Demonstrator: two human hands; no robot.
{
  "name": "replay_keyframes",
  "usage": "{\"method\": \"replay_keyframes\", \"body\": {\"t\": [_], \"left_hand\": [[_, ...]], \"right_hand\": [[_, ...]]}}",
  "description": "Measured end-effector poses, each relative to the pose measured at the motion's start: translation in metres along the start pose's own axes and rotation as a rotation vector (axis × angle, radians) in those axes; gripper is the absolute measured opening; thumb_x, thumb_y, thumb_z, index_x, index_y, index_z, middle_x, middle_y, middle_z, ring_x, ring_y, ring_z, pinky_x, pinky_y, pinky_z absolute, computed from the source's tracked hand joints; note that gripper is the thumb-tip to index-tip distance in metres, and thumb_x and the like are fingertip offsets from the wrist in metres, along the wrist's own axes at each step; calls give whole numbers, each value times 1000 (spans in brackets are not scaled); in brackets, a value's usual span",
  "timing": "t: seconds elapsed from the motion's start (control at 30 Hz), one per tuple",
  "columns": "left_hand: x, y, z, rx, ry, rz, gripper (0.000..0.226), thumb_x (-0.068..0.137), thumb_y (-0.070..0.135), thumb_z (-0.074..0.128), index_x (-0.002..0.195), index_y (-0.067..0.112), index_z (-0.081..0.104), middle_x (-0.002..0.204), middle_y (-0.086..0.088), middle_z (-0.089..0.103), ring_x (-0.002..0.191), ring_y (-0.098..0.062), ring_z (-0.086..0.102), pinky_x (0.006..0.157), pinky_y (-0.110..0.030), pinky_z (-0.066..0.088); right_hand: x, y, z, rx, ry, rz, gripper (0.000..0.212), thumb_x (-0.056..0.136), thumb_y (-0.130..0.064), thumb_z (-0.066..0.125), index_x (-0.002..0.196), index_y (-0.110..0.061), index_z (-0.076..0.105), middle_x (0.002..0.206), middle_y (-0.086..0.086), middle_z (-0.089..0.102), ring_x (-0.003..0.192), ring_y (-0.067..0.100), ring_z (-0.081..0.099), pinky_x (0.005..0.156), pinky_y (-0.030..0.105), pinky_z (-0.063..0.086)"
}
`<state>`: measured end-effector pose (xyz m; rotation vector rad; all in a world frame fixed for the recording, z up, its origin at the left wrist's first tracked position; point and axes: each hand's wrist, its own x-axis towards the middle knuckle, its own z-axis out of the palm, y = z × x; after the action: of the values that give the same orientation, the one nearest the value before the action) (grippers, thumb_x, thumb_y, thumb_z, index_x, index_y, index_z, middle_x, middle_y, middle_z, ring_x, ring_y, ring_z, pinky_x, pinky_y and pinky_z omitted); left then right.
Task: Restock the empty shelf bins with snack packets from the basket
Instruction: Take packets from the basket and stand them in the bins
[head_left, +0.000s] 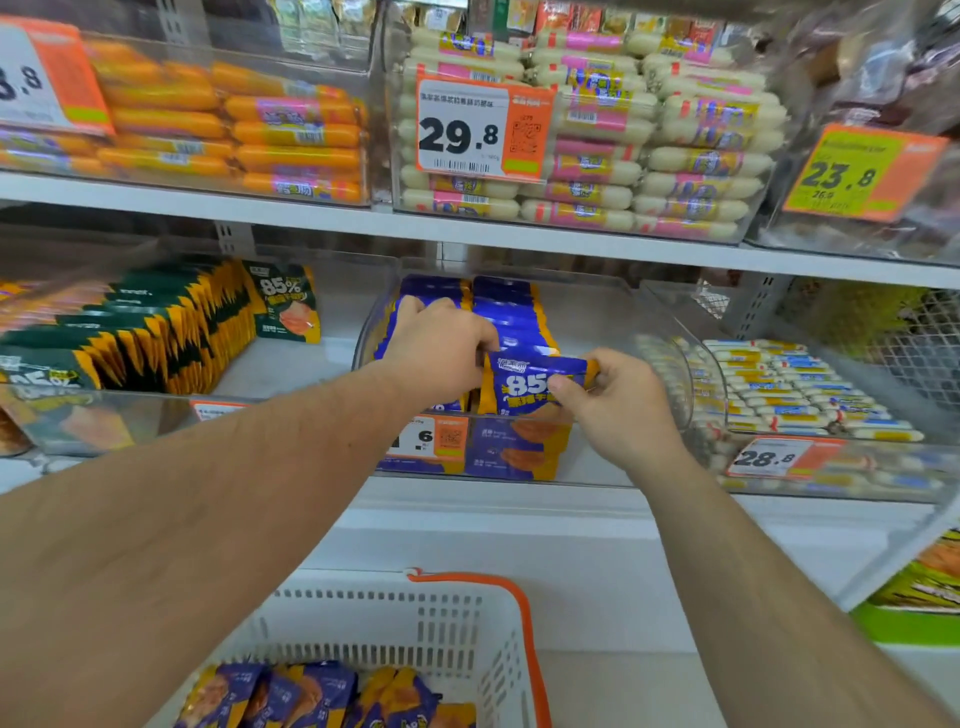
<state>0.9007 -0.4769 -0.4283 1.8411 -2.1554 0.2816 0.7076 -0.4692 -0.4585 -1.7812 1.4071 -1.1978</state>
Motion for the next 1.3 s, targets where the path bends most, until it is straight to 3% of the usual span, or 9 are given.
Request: {"method": "replay_keyframes", "body": {"t": [0.2,0.3,0.47,0.6,0.7,0.77,0.87,1.17,1.3], "left_hand": [[-9,-6,-3,-255,98,-51,37,92,9,52,110,37,69,113,16,66,117,-14,43,93,-32,19],[-19,0,-4,-301,125,33,34,86,16,60,112,36,69,102,19,66,109,-11,46,85,-26,15],[-24,9,5,-77,13,73,20,93,43,57,108,38,71,97,16,67,108,-11,43,95,-37,22],[-24,12,6,-24,18,36,21,93,47,57,109,41,70,88,16,55,110,-11,37,94,-38,20],[-27,13,6,-15,21,-2,23,93,50,56,110,42,69,87,15,51,109,-12,39,94,-39,20],[-30,12,9,-29,48,-37,23,93,51,56,110,43,70,86,15,54,108,-13,40,94,-38,20],[-34,16,14,-70,112,-87,23,92,50,57,107,40,71,89,15,58,109,-12,40,97,-39,18],[-31,20,19,-52,100,-139,24,93,51,55,107,40,71,103,12,65,116,-13,40,107,-45,17],[-40,19,18,-3,155,-63,28,93,48,56,117,39,66,116,13,62,120,-17,37,104,-45,19]], "right_hand": [[0,-2,4,-245,-49,-31,16,91,-27,68,78,-25,58,71,-10,61,72,15,58,61,26,43],[4,0,5,-373,-79,-65,10,90,-31,69,89,-21,67,79,-2,59,85,23,58,72,31,44],[6,1,11,-726,-103,-74,37,85,-49,69,118,-31,70,110,3,50,118,27,45,94,35,29],[5,7,14,-678,-103,-36,38,84,-49,71,116,-28,70,118,5,53,119,26,44,91,33,30],[2,8,15,-392,3,45,30,78,-41,78,99,-23,68,105,2,62,99,20,59,73,27,42],[1,3,12,-202,33,159,48,78,-37,78,116,-22,54,105,-1,65,97,19,64,70,29,48],[2,-2,10,-314,-83,183,74,81,-35,75,141,-16,38,112,4,67,106,22,63,80,33,51],[2,1,22,-365,-71,98,50,77,-23,74,122,-19,53,114,1,67,94,21,63,68,27,45],[-6,2,25,-401,-38,79,54,77,-33,74,123,-21,49,116,1,66,102,24,62,78,33,52]]}}
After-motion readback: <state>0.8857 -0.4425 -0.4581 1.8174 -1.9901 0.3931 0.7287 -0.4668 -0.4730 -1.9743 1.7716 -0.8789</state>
